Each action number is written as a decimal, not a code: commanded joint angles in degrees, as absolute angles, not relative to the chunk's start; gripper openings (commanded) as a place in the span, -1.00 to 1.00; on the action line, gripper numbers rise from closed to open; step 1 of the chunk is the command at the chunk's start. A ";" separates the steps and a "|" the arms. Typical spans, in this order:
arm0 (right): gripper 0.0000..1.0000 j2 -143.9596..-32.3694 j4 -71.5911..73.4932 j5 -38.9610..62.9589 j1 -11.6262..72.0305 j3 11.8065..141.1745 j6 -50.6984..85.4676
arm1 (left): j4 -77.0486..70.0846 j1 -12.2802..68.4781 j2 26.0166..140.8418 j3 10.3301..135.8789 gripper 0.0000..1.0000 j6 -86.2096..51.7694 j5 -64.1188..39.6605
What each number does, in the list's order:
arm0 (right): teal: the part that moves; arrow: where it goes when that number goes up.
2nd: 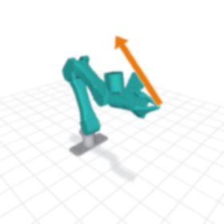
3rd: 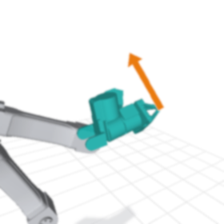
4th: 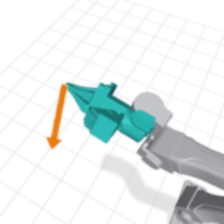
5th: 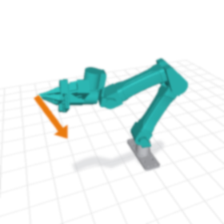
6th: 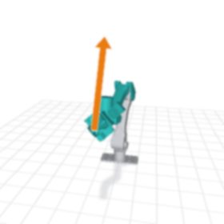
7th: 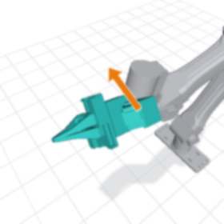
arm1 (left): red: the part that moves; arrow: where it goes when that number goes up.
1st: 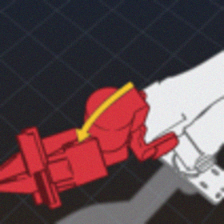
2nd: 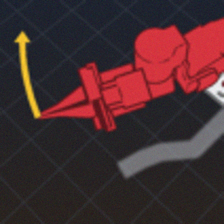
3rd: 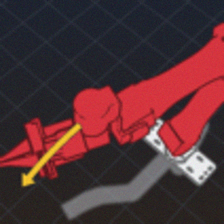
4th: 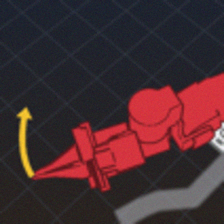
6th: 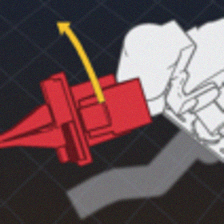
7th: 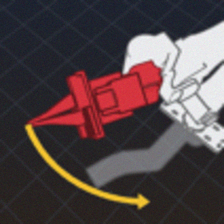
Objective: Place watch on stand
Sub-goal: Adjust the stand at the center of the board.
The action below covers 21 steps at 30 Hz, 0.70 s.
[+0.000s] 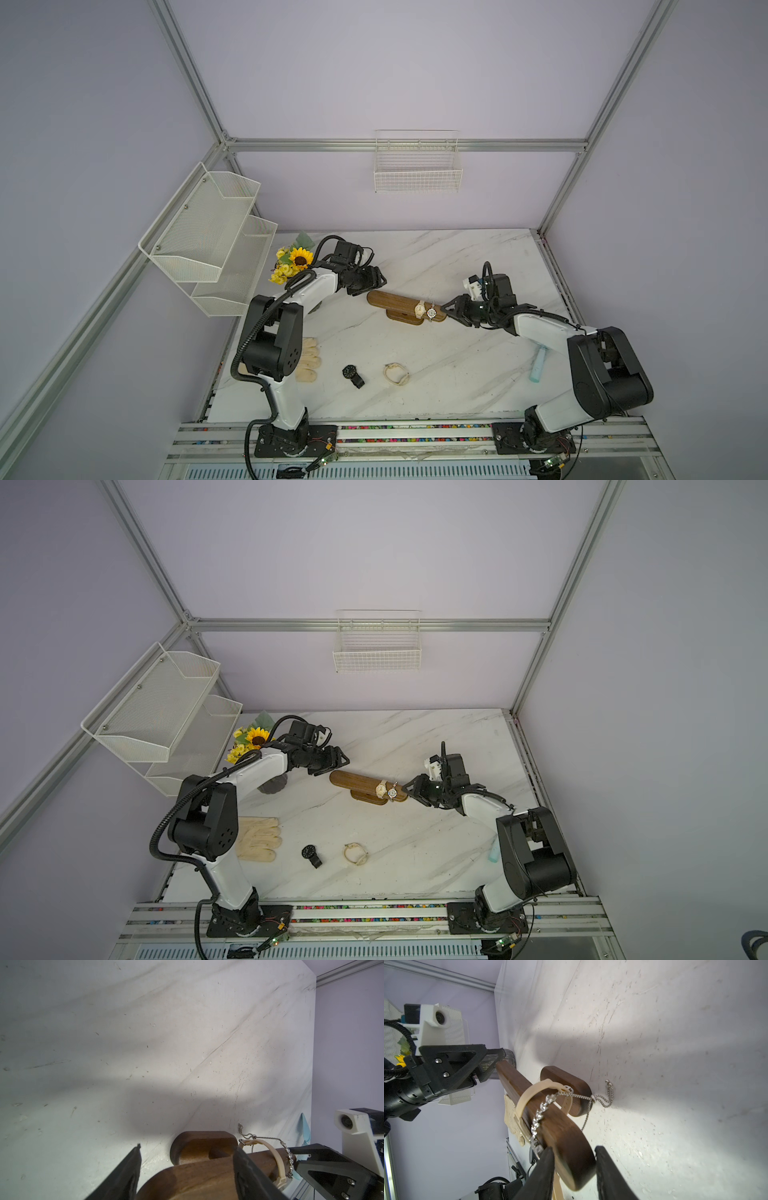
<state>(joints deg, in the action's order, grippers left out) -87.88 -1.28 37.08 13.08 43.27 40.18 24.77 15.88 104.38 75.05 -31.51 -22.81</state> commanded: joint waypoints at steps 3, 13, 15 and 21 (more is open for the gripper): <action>-0.27 -89.03 -0.61 37.63 12.54 45.38 39.42 | 23.05 15.73 99.19 72.72 0.38 -32.61 -24.06; -0.27 -89.14 -1.92 37.39 11.71 46.64 38.46 | 22.88 15.73 96.76 69.79 0.38 -32.50 -24.00; -0.27 -87.60 -2.78 37.39 11.65 45.77 38.52 | 22.77 15.73 97.30 70.28 0.38 -31.88 -23.35; -0.26 -81.74 -4.07 38.57 11.68 40.86 40.44 | 22.61 15.62 100.87 72.85 0.38 -31.89 -24.49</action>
<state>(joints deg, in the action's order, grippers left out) -84.49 -2.61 37.50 11.88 42.78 39.46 23.97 15.86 99.81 70.94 -32.18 -23.57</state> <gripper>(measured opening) 0.370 0.687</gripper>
